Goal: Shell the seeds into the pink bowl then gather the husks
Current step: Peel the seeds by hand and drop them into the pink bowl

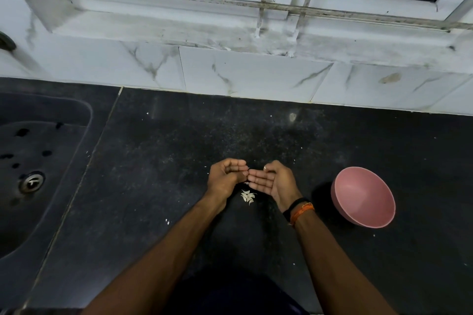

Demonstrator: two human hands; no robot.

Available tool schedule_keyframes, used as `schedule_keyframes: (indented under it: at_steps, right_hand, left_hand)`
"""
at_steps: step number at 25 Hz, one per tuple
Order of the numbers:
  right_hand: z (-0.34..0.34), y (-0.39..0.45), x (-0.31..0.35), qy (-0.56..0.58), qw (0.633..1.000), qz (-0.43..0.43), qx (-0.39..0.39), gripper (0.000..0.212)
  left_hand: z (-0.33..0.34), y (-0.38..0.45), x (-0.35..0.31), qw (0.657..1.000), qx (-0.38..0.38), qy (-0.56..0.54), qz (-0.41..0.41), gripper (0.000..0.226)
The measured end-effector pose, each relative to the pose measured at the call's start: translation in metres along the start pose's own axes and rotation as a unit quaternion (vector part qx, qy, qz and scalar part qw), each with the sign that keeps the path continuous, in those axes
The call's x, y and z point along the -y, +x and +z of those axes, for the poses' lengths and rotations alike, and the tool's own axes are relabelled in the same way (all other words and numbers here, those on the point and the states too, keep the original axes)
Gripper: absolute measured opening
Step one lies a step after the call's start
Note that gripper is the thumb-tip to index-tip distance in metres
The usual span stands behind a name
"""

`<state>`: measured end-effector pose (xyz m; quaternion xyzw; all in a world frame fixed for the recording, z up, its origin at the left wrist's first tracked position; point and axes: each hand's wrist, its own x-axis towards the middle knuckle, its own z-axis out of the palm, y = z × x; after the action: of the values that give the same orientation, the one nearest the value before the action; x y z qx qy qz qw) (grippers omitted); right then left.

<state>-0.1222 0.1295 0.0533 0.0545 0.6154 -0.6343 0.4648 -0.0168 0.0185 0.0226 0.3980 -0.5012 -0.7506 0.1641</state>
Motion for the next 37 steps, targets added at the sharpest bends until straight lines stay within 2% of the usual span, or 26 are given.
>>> schedule_keyframes:
  at_steps: [6,10,14,19,23,27,30,33,37]
  right_hand:
    - [0.0,-0.007,0.002,0.02,0.999,0.016,0.029,0.017]
    - [-0.005,-0.01,0.006,-0.018,1.0,0.013,0.012,0.019]
    - [-0.022,-0.013,0.01,-0.114,0.99,-0.011,-0.077,0.017]
    - [-0.067,-0.024,0.022,-0.125,0.971,-0.055,-0.199,0.015]
    - [-0.101,-0.041,0.026,-0.136,0.933,-0.09,-0.32,0.021]
    - [-0.127,-0.055,0.027,-0.148,0.896,-0.086,-0.409,0.024]
    - [-0.134,-0.062,0.023,-0.18,0.873,-0.067,-0.449,0.022]
    - [-0.134,-0.064,0.017,-0.236,0.855,-0.072,-0.456,0.025]
    - [-0.137,-0.059,0.014,-0.233,0.856,-0.069,-0.456,0.025]
  left_hand:
    - [0.0,-0.001,-0.002,0.999,-0.002,0.052,0.012,0.034]
    - [0.008,-0.001,-0.002,0.998,-0.004,0.058,0.011,0.02]
    - [0.017,-0.001,-0.002,0.997,0.016,0.076,-0.014,0.014]
    - [0.056,-0.006,-0.009,0.985,0.132,0.098,-0.051,0.015]
    - [0.109,-0.016,-0.013,0.968,0.211,0.126,-0.059,0.016]
    - [0.15,-0.02,-0.008,0.951,0.241,0.181,-0.062,0.016]
    - [0.163,-0.02,-0.003,0.945,0.247,0.205,-0.068,0.017]
    - [0.166,-0.021,-0.002,0.946,0.238,0.198,-0.094,0.018]
    - [0.159,-0.017,0.0,0.951,0.217,0.19,-0.111,0.018]
